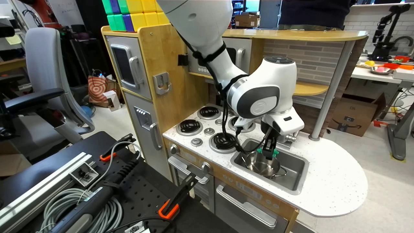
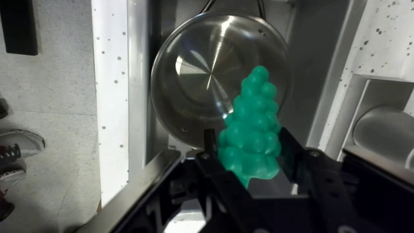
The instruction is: Put the plush toy into the pot.
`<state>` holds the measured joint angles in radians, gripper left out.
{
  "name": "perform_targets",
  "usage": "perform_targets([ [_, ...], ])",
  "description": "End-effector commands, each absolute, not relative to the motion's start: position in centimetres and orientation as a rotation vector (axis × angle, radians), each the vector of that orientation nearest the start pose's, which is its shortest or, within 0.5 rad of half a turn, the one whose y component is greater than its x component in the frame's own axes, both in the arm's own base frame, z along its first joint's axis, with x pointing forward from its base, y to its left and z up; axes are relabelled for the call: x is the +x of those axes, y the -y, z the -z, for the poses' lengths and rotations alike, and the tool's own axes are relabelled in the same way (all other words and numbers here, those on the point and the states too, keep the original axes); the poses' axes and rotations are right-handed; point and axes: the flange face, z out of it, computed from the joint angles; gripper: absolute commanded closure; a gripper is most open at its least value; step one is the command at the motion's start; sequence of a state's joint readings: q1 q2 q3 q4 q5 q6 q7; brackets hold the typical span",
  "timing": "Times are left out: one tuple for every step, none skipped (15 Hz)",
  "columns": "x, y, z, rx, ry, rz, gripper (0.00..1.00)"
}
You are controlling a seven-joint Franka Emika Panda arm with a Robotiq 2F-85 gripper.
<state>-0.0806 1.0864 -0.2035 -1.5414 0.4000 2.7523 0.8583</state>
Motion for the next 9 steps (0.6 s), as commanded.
perform_targets([
  [67.4, 18.2, -1.8, -2.416, -1.958, 0.217, 0.77],
  [67.7, 17.9, -1.6, -2.427, -1.949, 0.211, 0.77],
  [67.9, 17.8, -1.4, -2.437, -1.941, 0.211, 0.77],
  [68.1, 17.7, -1.3, -2.451, -1.936, 0.216, 0.77],
  [68.3, 17.6, -1.2, -2.457, -1.932, 0.216, 0.77],
  [68.5, 17.6, -1.1, -2.459, -1.933, 0.218, 0.77],
  [68.6, 17.5, -1.0, -2.471, -1.932, 0.215, 0.77],
  [68.7, 17.5, -0.9, -2.478, -1.934, 0.205, 0.77],
  [68.8, 17.5, -0.9, -2.492, -1.937, 0.210, 0.77],
])
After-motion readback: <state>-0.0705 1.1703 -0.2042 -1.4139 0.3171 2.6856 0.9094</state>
